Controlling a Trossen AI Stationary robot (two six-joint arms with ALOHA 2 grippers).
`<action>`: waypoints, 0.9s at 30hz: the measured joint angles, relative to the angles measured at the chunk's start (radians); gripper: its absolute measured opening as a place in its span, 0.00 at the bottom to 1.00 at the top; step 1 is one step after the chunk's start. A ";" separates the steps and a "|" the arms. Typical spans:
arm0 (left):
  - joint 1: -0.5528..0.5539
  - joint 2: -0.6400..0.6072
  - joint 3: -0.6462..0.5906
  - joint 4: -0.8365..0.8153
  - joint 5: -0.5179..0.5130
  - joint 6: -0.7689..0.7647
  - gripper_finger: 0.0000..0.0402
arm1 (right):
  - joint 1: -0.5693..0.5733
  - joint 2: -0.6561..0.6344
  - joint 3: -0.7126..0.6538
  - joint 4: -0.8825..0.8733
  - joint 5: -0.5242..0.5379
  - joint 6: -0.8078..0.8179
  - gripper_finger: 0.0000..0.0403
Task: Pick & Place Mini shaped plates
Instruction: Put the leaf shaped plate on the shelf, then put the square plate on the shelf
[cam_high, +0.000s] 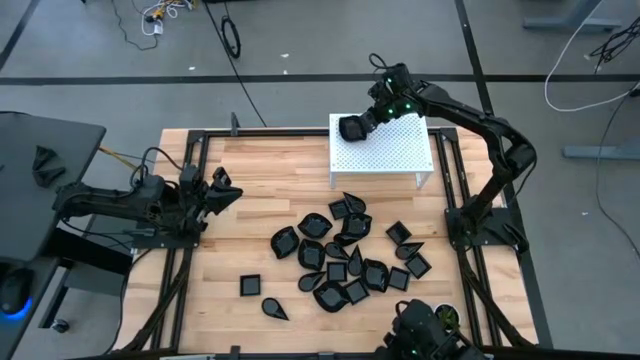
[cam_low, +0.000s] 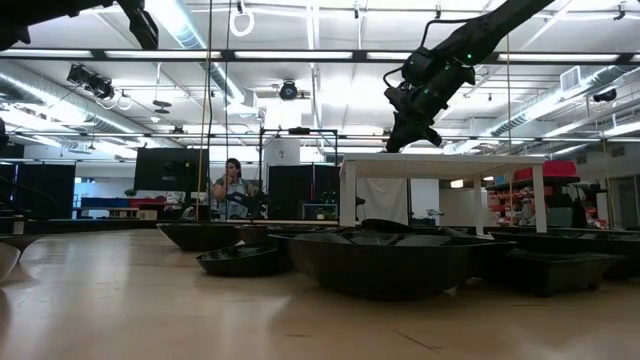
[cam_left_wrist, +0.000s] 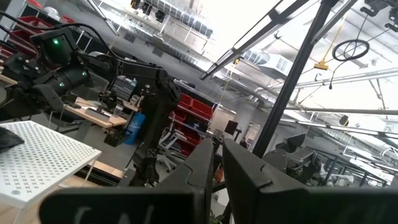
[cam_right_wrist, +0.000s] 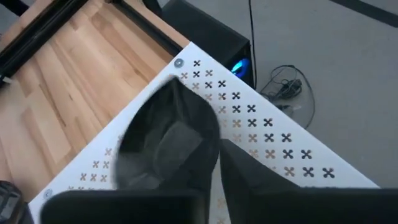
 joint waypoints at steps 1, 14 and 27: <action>0.000 0.000 0.000 0.000 0.000 0.000 0.10 | 0.000 0.000 0.000 0.000 0.011 0.000 0.13; 0.000 0.000 0.000 0.000 0.000 0.000 0.10 | 0.073 -0.137 -0.001 0.069 0.073 -0.088 0.30; 0.000 0.000 0.000 -0.001 0.000 0.000 0.10 | 0.630 -0.369 -0.118 -0.203 0.267 -0.027 0.17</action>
